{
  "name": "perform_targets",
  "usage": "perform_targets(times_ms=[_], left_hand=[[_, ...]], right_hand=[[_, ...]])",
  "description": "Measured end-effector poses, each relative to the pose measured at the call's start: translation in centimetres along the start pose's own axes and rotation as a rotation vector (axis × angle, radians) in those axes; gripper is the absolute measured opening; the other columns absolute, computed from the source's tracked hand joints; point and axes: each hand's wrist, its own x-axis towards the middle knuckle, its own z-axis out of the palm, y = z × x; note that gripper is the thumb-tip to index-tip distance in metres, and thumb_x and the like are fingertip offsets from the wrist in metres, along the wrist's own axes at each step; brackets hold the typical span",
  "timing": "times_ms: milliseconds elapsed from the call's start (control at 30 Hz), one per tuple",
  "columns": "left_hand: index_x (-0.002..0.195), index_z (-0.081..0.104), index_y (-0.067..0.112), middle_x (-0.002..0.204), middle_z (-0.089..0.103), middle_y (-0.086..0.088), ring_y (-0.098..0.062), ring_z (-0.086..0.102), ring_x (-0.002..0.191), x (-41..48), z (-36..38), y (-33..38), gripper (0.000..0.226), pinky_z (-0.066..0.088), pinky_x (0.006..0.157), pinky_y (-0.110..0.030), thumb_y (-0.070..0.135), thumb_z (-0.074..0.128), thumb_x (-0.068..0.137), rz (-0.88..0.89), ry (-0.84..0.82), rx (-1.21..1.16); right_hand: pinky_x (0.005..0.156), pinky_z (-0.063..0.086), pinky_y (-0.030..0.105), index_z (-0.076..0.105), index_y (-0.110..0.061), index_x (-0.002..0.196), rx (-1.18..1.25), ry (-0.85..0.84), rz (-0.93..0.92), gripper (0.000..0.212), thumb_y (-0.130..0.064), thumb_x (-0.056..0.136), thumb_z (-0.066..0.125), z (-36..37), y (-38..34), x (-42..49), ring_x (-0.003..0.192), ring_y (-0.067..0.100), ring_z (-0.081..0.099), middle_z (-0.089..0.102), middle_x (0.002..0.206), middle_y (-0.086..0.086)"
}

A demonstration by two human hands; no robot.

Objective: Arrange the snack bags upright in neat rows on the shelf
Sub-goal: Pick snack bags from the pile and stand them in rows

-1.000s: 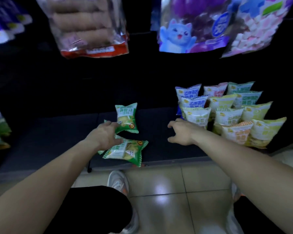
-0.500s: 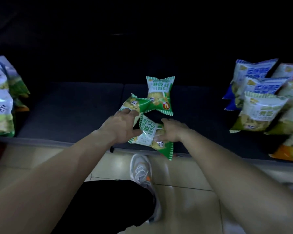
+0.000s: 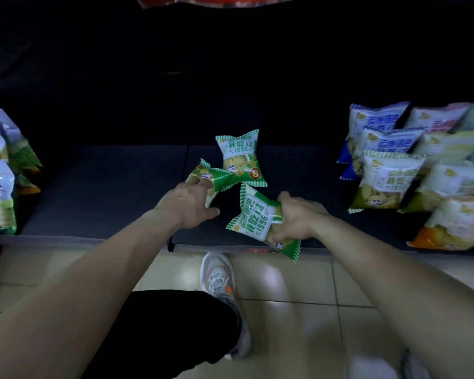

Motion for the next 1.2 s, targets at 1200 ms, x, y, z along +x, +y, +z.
perform_targets(times_ms=[1200], left_hand=[[0.141,0.038,0.025,0.132,0.055,-0.003,-0.025,0.055,0.113,7.3,7.6,34.8,0.099,0.052,0.084,-0.041,0.057,0.084,0.06,0.409,-0.048,0.221]], right_hand=[[0.093,0.047,0.037,0.048,-0.022,0.138,0.044,0.088,0.359,0.07,-0.062,0.083,0.063,-6.0,28.6,-23.3,0.116,0.026,0.054,0.056,0.133,0.005]])
